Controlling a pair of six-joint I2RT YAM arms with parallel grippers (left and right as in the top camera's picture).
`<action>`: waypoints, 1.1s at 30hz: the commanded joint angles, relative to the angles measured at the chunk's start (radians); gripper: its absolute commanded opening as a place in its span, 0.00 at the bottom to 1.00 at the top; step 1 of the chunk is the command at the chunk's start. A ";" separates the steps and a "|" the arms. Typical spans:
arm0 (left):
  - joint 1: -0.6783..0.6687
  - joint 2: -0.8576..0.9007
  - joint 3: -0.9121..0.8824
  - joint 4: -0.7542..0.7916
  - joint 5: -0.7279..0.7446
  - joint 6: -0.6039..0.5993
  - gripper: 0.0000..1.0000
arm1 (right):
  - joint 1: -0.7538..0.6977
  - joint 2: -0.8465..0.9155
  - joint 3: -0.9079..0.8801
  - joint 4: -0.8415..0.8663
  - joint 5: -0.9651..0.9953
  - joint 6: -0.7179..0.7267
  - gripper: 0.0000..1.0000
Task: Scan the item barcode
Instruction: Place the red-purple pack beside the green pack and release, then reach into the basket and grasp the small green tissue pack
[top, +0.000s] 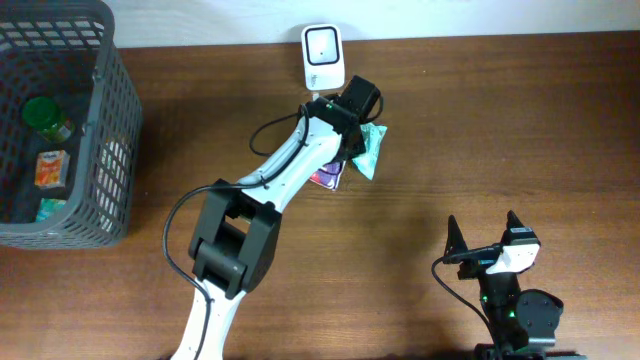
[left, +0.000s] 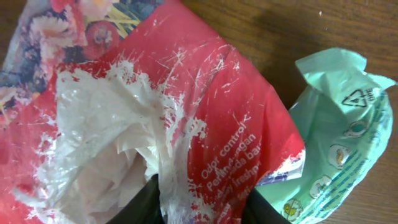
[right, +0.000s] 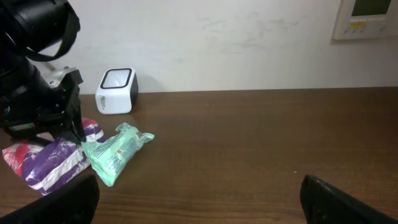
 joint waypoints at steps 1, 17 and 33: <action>0.026 -0.019 0.119 -0.005 0.006 0.026 0.44 | 0.008 -0.006 -0.007 -0.004 0.004 0.008 0.99; 0.607 -0.047 1.192 -0.783 -0.225 0.404 0.99 | 0.008 -0.006 -0.007 -0.003 0.004 0.008 0.99; 1.151 -0.043 0.455 -0.650 -0.031 0.657 0.99 | 0.008 -0.006 -0.007 -0.003 0.004 0.008 0.99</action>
